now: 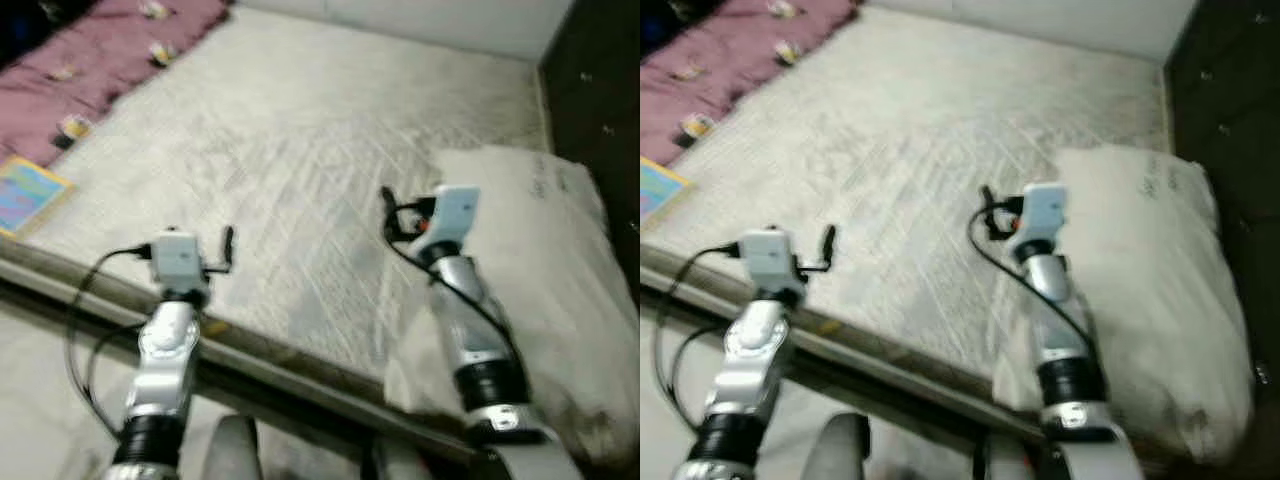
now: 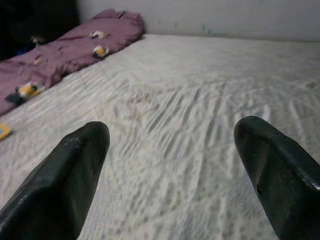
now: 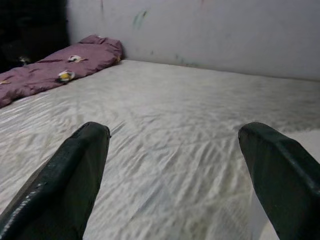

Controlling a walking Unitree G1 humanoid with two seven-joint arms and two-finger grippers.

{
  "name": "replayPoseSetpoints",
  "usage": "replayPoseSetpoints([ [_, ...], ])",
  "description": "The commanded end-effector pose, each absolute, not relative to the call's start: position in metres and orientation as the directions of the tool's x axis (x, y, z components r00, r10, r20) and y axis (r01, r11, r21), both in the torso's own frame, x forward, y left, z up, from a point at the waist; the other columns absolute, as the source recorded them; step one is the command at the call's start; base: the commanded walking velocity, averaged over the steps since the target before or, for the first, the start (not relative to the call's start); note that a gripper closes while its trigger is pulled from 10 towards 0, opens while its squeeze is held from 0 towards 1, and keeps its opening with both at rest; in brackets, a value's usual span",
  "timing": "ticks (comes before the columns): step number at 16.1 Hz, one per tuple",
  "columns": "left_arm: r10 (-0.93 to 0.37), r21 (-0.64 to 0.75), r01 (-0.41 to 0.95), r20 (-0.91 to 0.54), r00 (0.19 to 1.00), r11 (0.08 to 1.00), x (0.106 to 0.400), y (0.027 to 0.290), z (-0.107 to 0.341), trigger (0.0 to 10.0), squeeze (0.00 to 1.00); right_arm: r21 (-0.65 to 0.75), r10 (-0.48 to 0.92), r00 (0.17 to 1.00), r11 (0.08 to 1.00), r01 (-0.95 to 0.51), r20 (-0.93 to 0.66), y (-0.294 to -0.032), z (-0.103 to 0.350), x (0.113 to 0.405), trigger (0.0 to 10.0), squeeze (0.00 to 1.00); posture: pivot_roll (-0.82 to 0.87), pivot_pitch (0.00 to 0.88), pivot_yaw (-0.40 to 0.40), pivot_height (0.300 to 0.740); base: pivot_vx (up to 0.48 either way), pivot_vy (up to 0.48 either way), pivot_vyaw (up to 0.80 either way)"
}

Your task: Clean up the room

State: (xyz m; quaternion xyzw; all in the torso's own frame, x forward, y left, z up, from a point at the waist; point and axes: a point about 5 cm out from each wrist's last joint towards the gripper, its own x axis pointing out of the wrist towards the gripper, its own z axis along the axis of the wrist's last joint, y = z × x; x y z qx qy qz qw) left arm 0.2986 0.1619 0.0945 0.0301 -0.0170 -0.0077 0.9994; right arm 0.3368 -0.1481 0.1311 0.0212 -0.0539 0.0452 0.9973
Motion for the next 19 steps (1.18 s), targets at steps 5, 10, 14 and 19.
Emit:
replayPoseSetpoints([
  [5,0.076,0.062,-0.074,-0.019,0.997,0.995,0.291,0.173,0.087,10.0,0.0,-0.011,0.097,0.991,0.995,-0.096,0.093,-0.142,0.126,0.325,10.0,0.0,-0.01,0.0,-0.039,0.726,0.0,0.0,-0.09],
  [10,0.079,0.078,-0.076,-0.031,0.996,0.994,0.287,0.177,0.089,10.0,0.0,-0.052,0.057,0.997,0.997,-0.054,0.061,-0.146,0.125,0.324,10.0,0.0,0.01,0.0,-0.043,0.74,0.0,0.0,0.0],
  [14,0.041,0.081,-0.037,-0.043,0.998,0.996,0.284,0.179,0.091,10.0,0.0,-0.097,0.109,0.994,0.99,-0.105,0.028,-0.139,0.126,0.325,10.0,0.0,0.0,0.0,-0.031,0.74,0.0,0.0,0.0],
  [19,0.082,0.049,-0.078,-0.106,0.991,0.996,0.28,0.187,0.077,10.0,0.0,-0.177,0.265,0.961,0.945,-0.275,-0.075,-0.134,0.107,0.316,10.0,0.0,-0.04,0.0,0.021,0.74,0.0,0.0,0.0],
])
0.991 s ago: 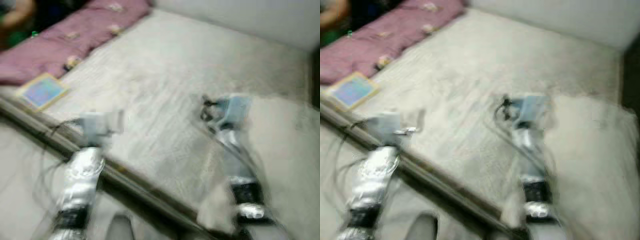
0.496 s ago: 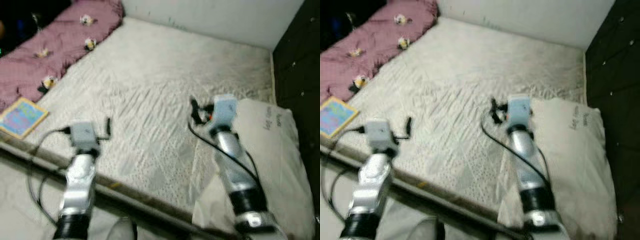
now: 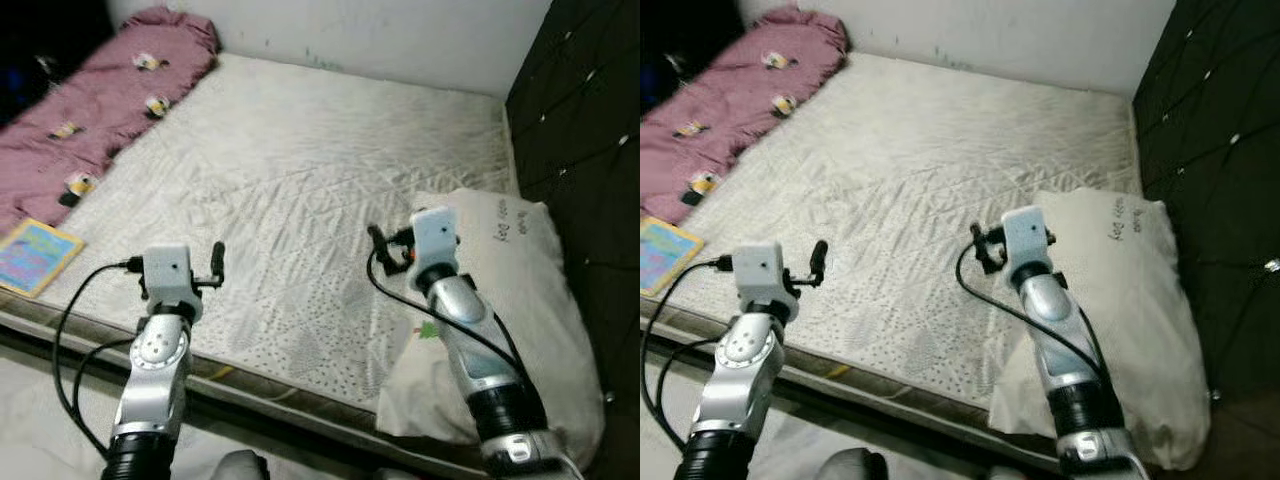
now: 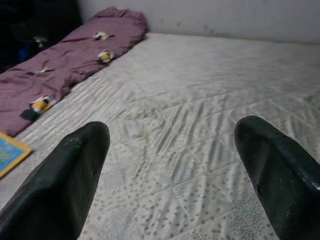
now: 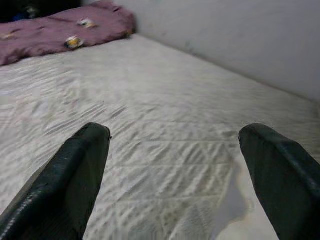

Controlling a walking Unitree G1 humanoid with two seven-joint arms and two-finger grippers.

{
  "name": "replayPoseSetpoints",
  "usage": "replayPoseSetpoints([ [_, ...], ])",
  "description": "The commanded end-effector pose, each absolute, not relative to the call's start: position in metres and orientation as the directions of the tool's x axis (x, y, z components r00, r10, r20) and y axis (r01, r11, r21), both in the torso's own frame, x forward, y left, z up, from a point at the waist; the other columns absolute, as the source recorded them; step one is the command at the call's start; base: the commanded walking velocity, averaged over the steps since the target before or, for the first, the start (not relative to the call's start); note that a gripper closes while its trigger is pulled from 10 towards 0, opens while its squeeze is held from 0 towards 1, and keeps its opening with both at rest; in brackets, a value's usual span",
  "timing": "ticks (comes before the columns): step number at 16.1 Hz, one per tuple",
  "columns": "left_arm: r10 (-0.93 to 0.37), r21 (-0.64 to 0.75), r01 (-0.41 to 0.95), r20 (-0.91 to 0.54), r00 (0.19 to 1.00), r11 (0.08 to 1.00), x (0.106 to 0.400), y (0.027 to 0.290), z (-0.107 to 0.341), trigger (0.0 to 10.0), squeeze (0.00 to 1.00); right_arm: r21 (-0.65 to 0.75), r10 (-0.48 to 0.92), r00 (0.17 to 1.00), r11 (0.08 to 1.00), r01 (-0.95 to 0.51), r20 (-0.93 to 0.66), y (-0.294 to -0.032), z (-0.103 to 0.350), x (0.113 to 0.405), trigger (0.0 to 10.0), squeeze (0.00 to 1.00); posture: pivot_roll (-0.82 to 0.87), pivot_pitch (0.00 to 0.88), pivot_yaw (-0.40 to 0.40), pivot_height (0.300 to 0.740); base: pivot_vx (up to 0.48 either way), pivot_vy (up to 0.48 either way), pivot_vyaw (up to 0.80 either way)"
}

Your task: Clean up the room

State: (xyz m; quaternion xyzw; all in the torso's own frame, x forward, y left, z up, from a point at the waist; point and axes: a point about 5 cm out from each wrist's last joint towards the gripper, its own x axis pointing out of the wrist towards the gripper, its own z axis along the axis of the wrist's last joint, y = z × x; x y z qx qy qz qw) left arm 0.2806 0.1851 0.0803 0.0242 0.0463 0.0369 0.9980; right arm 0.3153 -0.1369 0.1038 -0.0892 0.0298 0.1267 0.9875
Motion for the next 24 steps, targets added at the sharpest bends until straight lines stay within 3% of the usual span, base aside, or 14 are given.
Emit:
replayPoseSetpoints([
  [1,0.058,0.033,-0.055,-0.115,0.992,0.998,0.281,0.182,0.076,10.0,0.0,-0.186,0.263,0.962,0.944,-0.274,-0.077,-0.137,0.106,0.314,10.0,0.0,-0.04,0.0,0.013,0.74,0.0,0.0,0.0],
  [4,0.033,0.053,-0.03,-0.064,0.997,0.998,0.287,0.174,0.089,10.0,0.0,-0.12,0.122,0.992,0.985,-0.126,-0.036,-0.153,0.111,0.315,10.0,0.0,0.0,0.0,-0.039,0.74,0.0,0.0,0.0],
  [5,0.043,0.061,-0.039,-0.065,0.997,0.997,0.285,0.177,0.087,10.0,0.0,-0.042,0.061,0.997,0.997,-0.063,-0.054,-0.156,0.107,0.312,10.0,0.0,-0.01,0.0,-0.038,0.74,0.0,0.0,0.0],
  [9,0.071,0.051,-0.067,-0.076,0.995,0.996,0.281,0.18,0.083,10.0,0.0,0.001,-0.005,1.0,1.0,0.005,0.019,-0.147,0.115,0.308,10.0,0.0,-0.03,0.0,-0.022,0.74,0.0,0.0,0.0],
  [13,0.023,0.028,-0.021,-0.083,0.996,0.999,0.281,0.166,0.08,10.0,0.0,-0.015,0.034,0.999,0.999,-0.034,-0.025,-0.145,0.112,0.309,10.0,0.0,-0.05,0.0,-0.037,0.74,0.0,0.296,-0.6],
  [18,0.084,0.023,-0.082,-0.08,0.993,0.996,0.282,0.177,0.081,10.0,0.0,-0.033,0.005,1.0,0.999,-0.005,0.001,-0.155,0.123,0.321,10.0,0.0,-0.04,0.0,-0.052,0.74,0.0,0.433,-0.77],
  [24,0.066,0.032,-0.063,-0.082,0.994,0.997,0.285,0.175,0.081,10.0,0.0,-0.033,0.007,1.0,0.999,-0.008,-0.009,-0.154,0.117,0.317,10.0,0.0,-0.05,0.0,-0.035,0.74,0.0,0.467,0.0],
])
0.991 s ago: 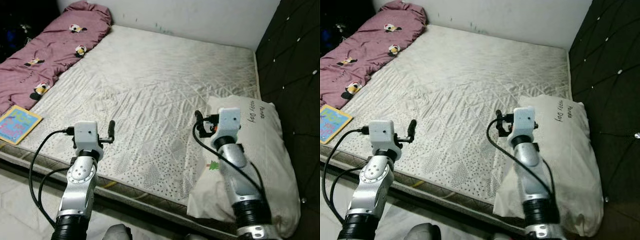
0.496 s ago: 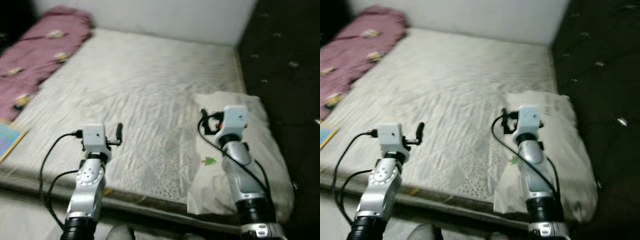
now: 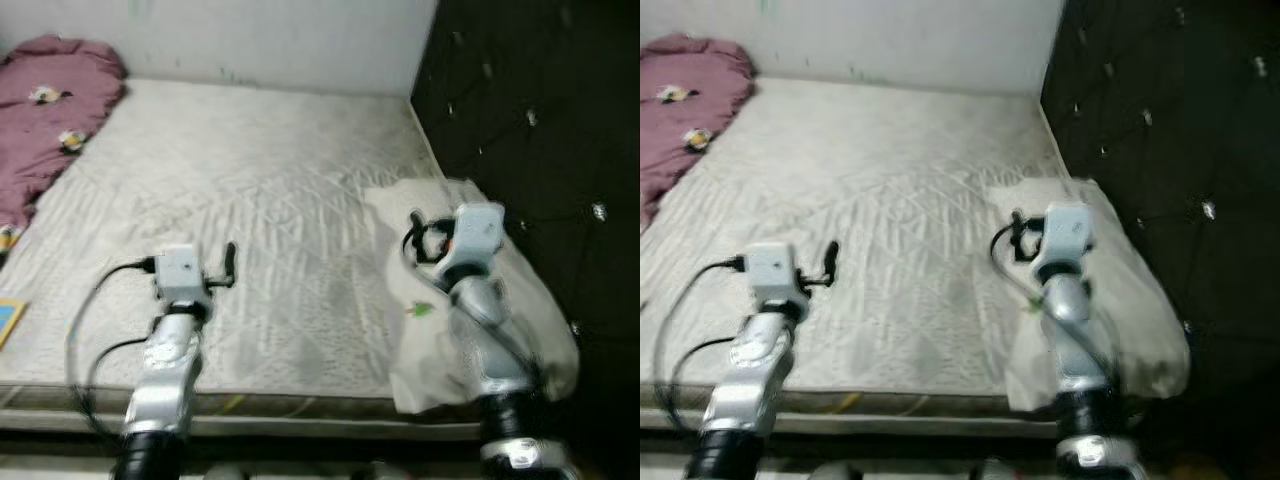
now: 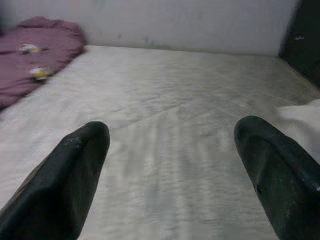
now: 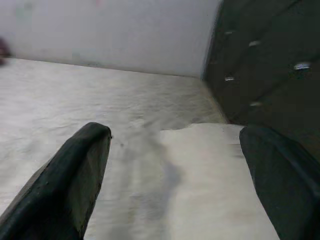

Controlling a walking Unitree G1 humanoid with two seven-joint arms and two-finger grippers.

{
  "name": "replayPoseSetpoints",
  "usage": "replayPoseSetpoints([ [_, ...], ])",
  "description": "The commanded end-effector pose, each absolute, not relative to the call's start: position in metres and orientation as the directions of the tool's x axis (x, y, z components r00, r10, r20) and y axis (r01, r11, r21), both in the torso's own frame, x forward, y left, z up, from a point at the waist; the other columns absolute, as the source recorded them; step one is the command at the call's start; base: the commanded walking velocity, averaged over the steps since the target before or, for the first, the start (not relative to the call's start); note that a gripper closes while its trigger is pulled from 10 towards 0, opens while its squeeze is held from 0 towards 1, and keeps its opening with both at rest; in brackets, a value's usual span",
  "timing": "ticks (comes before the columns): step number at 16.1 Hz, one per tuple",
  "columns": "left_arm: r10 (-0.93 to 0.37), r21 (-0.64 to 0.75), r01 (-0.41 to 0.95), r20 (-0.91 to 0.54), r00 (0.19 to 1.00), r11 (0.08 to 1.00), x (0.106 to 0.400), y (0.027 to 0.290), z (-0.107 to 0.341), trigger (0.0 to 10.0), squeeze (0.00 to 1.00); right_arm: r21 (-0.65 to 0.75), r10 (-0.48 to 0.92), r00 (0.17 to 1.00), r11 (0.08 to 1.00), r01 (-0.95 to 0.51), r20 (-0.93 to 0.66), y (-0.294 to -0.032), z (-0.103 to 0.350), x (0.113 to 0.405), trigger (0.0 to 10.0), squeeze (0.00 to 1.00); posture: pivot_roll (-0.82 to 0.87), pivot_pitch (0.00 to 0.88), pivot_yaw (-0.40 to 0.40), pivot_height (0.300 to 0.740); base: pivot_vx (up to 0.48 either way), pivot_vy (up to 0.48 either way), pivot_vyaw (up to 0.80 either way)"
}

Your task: Clean up the room

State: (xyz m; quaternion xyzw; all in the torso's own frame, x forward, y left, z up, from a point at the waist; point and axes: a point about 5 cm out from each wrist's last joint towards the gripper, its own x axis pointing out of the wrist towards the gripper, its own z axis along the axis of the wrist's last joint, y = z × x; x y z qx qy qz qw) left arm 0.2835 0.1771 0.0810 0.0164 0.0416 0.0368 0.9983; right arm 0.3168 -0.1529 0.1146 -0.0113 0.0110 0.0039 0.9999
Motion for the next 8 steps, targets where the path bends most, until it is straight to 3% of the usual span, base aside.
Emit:
replayPoseSetpoints([
  [1,0.056,0.016,-0.055,-0.084,0.995,0.998,0.285,0.1737,0.0813,10.0,0.0,-0.033,0.011,1.0,0.999,-0.012,-0.014,-0.1528,0.1162,0.3162,10.0,0.0,-0.04,0.0,-0.036,0.74,0.0,0.48,0.0],
  [8,0.03,-0.012,-0.031,-0.082,0.996,0.999,0.2817,0.1696,0.0825,10.0,0.0,-0.04,0.017,0.999,0.999,-0.019,-0.035,-0.1515,0.1128,0.3179,10.0,0.0,-0.04,0.0,-0.035,0.74,0.0,0.475,0.0],
])
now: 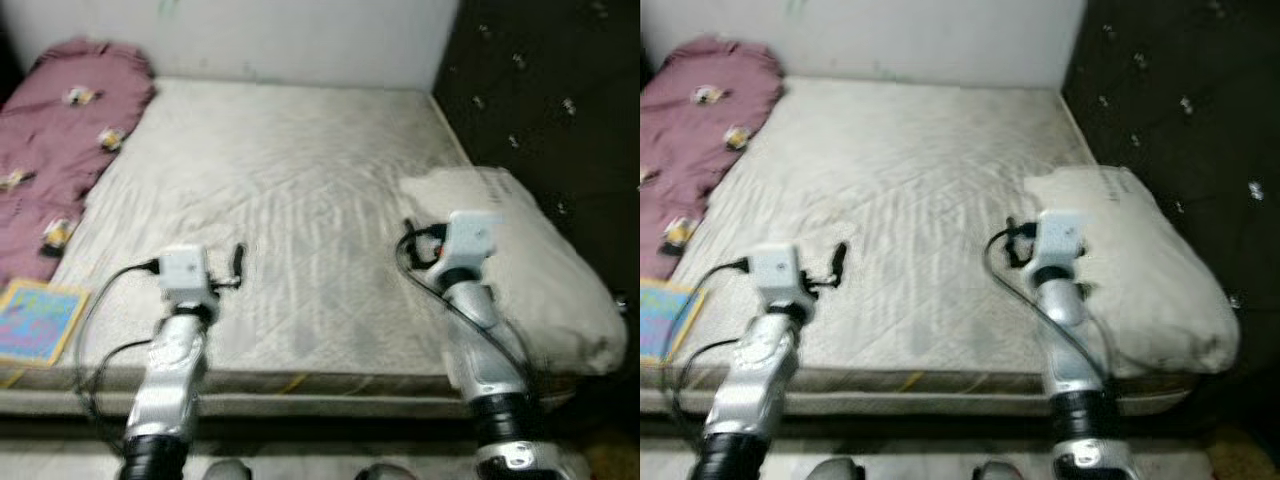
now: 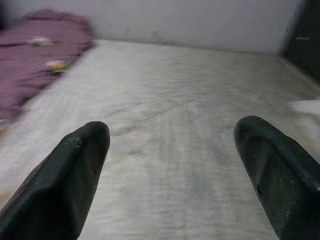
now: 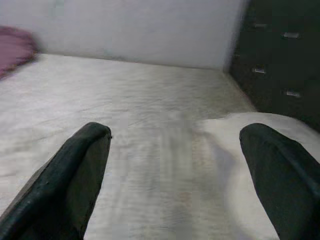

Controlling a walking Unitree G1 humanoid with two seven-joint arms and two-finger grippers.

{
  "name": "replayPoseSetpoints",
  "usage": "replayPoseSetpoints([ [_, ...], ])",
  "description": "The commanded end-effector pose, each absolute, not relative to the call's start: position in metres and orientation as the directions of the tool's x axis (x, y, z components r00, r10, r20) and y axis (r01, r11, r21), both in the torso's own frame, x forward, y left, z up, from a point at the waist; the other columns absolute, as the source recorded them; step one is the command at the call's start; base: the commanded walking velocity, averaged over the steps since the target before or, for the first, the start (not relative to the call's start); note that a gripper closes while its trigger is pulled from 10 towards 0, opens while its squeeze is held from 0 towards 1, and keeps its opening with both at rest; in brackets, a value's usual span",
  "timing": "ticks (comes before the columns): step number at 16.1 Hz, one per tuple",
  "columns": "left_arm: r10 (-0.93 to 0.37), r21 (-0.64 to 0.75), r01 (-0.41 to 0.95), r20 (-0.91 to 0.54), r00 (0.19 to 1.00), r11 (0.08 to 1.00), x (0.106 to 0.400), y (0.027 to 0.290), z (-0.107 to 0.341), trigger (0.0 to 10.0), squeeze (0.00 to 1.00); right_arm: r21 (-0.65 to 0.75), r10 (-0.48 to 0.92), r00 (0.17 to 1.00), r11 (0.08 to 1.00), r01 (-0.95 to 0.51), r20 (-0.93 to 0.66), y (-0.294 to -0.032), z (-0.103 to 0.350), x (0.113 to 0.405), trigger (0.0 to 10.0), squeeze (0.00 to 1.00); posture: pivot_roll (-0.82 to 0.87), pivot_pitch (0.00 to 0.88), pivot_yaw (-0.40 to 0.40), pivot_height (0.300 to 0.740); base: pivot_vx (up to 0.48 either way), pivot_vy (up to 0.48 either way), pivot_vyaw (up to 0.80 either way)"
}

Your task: Clean up the room

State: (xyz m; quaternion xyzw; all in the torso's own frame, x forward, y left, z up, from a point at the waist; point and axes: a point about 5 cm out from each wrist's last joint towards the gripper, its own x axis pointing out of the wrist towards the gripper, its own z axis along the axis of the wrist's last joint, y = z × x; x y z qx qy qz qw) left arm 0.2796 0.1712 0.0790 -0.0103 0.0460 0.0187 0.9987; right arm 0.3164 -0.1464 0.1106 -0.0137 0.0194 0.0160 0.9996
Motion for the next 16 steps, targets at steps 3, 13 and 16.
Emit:
replayPoseSetpoints([
  [3,0.029,-0.02,-0.031,-0.087,0.996,0.999,0.2826,0.1668,0.0828,10.0,0.0,-0.037,0.014,0.999,0.999,-0.016,-0.043,-0.152,0.1113,0.3181,10.0,0.0,-0.04,0.0,-0.033,0.74,0.0,0.474,0.0],
  [13,0.001,-0.007,-0.001,-0.041,0.999,1.0,0.2846,0.1618,0.0895,10.0,0.0,-0.035,0.026,0.998,0.999,-0.028,-0.059,-0.149,0.1082,0.3195,10.0,0.0,-0.04,0.0,-0.034,0.74,0.0,0.311,0.0],
  [16,-0.023,-0.013,0.023,-0.019,1.0,1.0,0.2845,0.1603,0.0924,10.0,0.0,-0.036,0.026,0.998,0.999,-0.028,-0.061,-0.1475,0.1068,0.3195,10.0,0.0,-0.04,0.0,-0.033,0.74,0.0,0.0,0.0],
])
